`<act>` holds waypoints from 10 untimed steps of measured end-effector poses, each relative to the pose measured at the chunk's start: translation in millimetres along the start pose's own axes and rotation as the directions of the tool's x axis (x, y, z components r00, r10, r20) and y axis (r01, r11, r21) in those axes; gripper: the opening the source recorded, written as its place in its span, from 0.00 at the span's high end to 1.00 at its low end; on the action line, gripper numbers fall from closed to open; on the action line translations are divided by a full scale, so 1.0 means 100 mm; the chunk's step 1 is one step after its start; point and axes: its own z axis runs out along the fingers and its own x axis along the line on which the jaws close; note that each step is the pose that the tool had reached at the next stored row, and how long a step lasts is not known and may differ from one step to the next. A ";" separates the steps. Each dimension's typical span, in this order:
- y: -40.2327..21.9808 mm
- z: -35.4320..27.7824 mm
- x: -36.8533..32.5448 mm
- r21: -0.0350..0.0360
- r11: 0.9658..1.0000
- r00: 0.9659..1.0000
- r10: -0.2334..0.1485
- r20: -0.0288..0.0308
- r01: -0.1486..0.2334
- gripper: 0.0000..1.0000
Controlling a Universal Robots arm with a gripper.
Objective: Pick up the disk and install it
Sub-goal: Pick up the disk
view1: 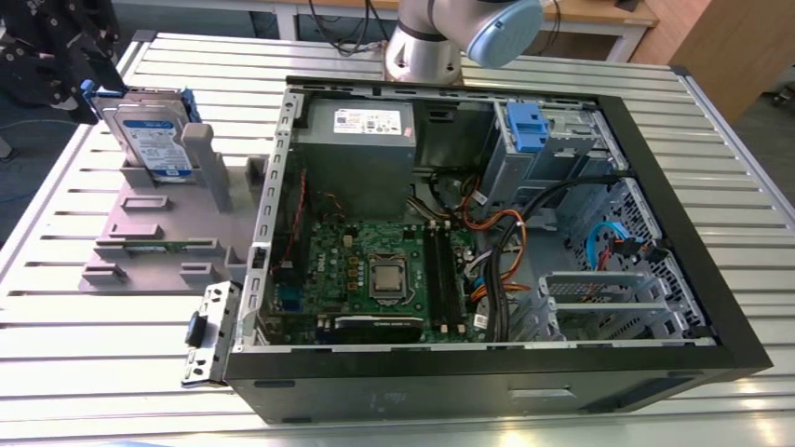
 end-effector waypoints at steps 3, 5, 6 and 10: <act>0.000 0.008 0.000 0.000 1.000 1.000 0.000 0.000 0.000 0.41; 0.000 0.008 0.000 0.000 1.000 1.000 0.000 0.000 0.000 0.41; 0.000 0.010 -0.002 0.000 1.000 1.000 0.000 0.000 0.000 0.41; 0.005 0.011 -0.032 0.000 1.000 1.000 0.000 0.000 0.000 0.41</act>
